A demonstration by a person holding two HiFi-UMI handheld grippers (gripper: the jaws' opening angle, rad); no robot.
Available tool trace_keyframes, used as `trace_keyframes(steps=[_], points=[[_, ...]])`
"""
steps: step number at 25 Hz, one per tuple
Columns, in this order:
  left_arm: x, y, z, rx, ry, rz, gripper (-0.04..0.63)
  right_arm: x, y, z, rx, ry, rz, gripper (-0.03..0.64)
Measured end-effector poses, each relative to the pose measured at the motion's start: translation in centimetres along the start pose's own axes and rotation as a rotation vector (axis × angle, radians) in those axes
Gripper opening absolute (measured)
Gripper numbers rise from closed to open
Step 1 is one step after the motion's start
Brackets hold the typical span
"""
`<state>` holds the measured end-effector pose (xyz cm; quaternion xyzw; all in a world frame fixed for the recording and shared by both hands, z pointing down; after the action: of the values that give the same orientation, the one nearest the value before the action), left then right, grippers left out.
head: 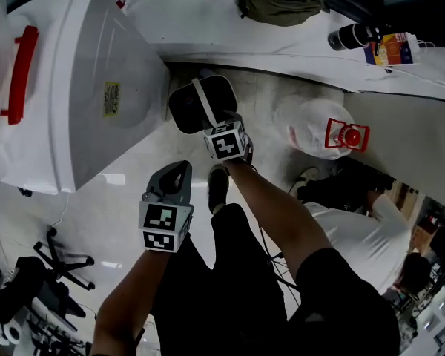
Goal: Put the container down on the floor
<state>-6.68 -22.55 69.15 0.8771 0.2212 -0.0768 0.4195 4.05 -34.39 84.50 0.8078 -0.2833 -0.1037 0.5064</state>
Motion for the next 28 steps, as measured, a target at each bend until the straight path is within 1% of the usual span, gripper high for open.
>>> trace_keyframes(steps=[2, 5, 7, 10, 12, 15, 18, 20, 22, 26, 28], points=[[0.6, -1.0, 0.5, 0.001, 0.003, -0.005, 0.011, -0.5, -2.0, 0.3, 0.039, 0.034, 0.015, 0.199], [1.5, -2.7, 1.5, 0.0, 0.038, -0.017, 0.011, -1.3, -5.3, 1.3, 0.107, 0.068, 0.051, 0.182], [1.7, -3.9, 2.2, 0.005, 0.026, -0.011, 0.011, -1.7, -7.3, 2.0, 0.13, 0.083, 0.065, 0.171], [2.2, -5.7, 3.5, 0.039, 0.02, -0.016, 0.011, -2.5, -10.6, 3.0, 0.157, 0.104, 0.073, 0.141], [3.0, -6.9, 4.0, 0.069, 0.037, -0.043, 0.011, -3.1, -13.1, 3.6, 0.17, 0.1, 0.08, 0.111], [4.1, -8.6, 4.5, 0.07, 0.072, -0.076, 0.011, -4.1, -16.9, 4.6, 0.206, 0.08, 0.074, 0.064], [5.2, -10.7, 5.7, 0.075, 0.117, -0.107, 0.011, -5.0, -20.3, 5.4, 0.247, 0.103, 0.086, 0.043], [5.7, -12.0, 6.8, 0.091, 0.139, -0.115, 0.011, -5.4, -22.4, 6.2, 0.272, 0.096, 0.096, 0.037], [5.7, -13.0, 8.0, 0.118, 0.142, -0.112, 0.011, -5.8, -24.3, 7.2, 0.293, 0.073, 0.102, 0.033], [5.9, -15.8, 9.6, 0.143, 0.13, -0.102, 0.011, -7.2, -28.3, 8.5, 0.276, 0.069, 0.139, 0.025], [6.2, -16.9, 10.5, 0.163, 0.133, -0.098, 0.011, -7.4, -30.4, 9.3, 0.301, 0.053, 0.144, 0.021]])
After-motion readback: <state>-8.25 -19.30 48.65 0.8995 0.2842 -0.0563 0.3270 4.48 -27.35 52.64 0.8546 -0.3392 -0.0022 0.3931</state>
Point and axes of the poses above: the fingertips, and each gripper's own axes: y forward along the fingers, x to its right, z out of its top, the point moved 6 cm from there along -y, backward along the fingers
